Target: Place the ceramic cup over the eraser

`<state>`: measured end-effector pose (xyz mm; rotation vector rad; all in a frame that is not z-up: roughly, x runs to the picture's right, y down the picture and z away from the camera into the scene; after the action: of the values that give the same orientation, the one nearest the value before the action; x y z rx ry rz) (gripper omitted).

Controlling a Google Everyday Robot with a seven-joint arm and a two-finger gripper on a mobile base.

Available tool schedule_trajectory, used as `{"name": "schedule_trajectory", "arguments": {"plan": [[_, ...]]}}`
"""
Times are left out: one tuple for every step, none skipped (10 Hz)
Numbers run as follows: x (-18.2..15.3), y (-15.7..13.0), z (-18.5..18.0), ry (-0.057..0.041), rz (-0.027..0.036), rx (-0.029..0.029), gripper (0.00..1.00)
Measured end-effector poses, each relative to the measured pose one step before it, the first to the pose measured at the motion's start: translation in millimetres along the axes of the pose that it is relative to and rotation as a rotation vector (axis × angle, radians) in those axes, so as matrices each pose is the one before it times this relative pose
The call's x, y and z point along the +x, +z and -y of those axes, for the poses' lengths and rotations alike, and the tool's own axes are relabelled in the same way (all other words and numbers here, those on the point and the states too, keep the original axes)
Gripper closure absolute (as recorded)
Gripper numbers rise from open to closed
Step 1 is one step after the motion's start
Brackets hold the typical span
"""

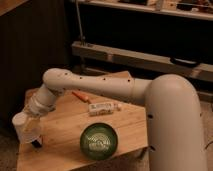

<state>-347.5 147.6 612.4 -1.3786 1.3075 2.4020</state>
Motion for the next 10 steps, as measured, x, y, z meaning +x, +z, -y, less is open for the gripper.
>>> {"name": "schedule_trajectory", "arguments": {"plan": [[-7.35, 6.65, -0.98, 0.00469, 0.00333, 0.00293, 0.86], [-4.04, 3.68, -0.97, 0.00307, 0.00249, 0.001, 0.78], [-3.38, 1.65, -1.68, 0.01034, 0.00361, -0.00114, 0.64], [-1.27, 0.57, -0.5, 0.0039, 0.00131, 0.00007, 0.56], [-0.3, -0.11, -0.56, 0.00259, 0.00032, -0.00073, 0.48], [-0.89, 0.88, -0.54, 0.00361, 0.0017, 0.00126, 0.34], [0.03, 0.42, -0.19, 0.00039, 0.00046, 0.00187, 0.26], [0.43, 0.59, -0.2, 0.00119, -0.00117, 0.00301, 0.21], [-0.1, 0.16, 0.01, 0.00134, -0.00149, 0.00114, 0.2], [0.45, -0.95, -0.06, 0.00079, -0.00883, 0.00422, 0.2]]}}
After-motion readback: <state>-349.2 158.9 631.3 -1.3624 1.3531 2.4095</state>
